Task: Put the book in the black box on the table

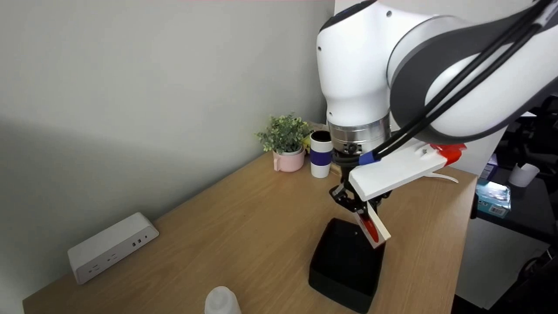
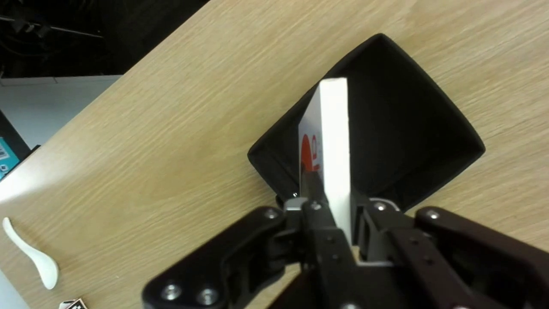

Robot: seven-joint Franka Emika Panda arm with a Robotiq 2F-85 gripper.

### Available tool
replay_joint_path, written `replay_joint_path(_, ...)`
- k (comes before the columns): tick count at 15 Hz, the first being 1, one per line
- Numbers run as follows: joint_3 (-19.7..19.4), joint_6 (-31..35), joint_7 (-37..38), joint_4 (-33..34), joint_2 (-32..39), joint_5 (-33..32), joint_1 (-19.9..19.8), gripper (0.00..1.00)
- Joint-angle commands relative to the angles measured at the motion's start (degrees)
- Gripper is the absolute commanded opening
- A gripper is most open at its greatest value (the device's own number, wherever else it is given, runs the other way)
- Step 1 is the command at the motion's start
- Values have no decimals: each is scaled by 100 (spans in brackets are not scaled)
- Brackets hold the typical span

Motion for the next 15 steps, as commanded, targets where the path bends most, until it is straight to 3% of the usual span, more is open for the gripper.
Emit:
replay_joint_path(1,2,-13,3,12,6,1,1,14)
replay_joint_path(4,6,-13,8,22,4,-1,18,14)
replay_joint_path(5,6,-14,8,24,4,-1,18,4)
replay_joint_path(9,-102,-2,441,-3,-59,-199,67,4)
replay_joint_path(15,-235,385,789,-454,-449,38,-254,4)
